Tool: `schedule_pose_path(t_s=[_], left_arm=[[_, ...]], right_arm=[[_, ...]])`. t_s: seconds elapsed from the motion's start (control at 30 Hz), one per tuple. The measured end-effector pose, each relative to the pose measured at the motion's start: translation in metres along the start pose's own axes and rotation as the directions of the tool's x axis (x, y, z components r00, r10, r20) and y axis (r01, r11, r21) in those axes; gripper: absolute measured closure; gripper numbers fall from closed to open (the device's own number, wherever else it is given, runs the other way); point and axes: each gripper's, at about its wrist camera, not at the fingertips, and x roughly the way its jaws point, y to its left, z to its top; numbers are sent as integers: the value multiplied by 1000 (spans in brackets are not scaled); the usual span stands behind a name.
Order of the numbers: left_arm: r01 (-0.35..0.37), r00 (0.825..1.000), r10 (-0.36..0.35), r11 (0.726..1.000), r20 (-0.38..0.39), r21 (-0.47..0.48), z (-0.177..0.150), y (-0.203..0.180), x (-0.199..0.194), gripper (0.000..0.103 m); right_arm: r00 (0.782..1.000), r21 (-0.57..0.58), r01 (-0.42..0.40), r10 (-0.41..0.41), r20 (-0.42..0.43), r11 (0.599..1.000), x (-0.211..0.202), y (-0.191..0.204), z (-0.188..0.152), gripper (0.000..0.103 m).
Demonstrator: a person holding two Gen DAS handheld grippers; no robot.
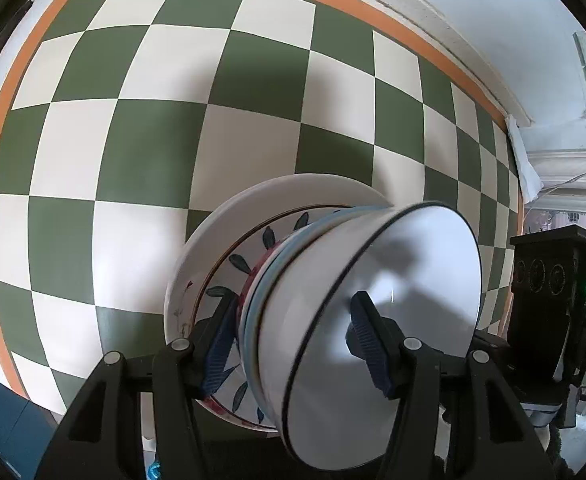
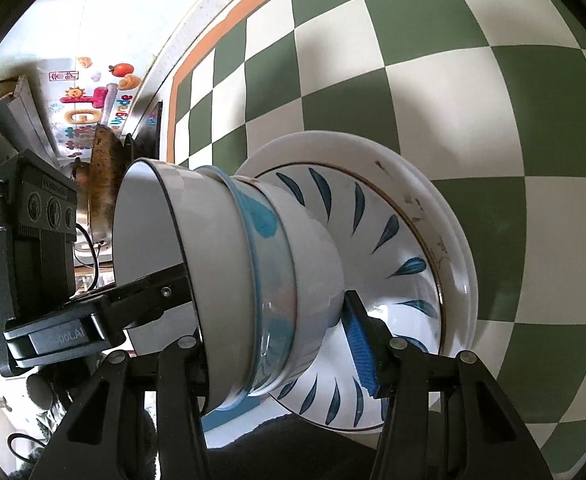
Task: Organize plates and bowls
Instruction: 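Tilt and lower the bowl stack onto the blue-striped plate with both grippers, then open both grippers and release the bowl stack on the plates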
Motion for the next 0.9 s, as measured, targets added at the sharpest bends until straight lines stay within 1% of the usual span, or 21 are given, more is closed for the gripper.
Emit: schedule_pose_path(t_s=[0.27,0.57,0.73,0.8,0.9], left_arm=[[14,1000,-14,1000,4,1,-3,3,1,48],[-20,1000,19,999,25,29,-9,0,-2,48],[-65,996,60,996,72,68,-16,-7,-14,48],[-98,991,90,992,101,82,-19,-8,-20,48],[-149,979,132,983,154,105,-28,-11,-33,48]], right_arm=[[1000,-10,20,-20,15,1000,1,1,-3,50],[999,-2,43,-43,18,999,3,2,-9,50],[995,-28,93,-92,49,995,-6,11,-15,50],[991,-42,117,-114,73,992,-13,16,-18,50],[978,-71,182,-173,117,981,-27,28,-26,50]])
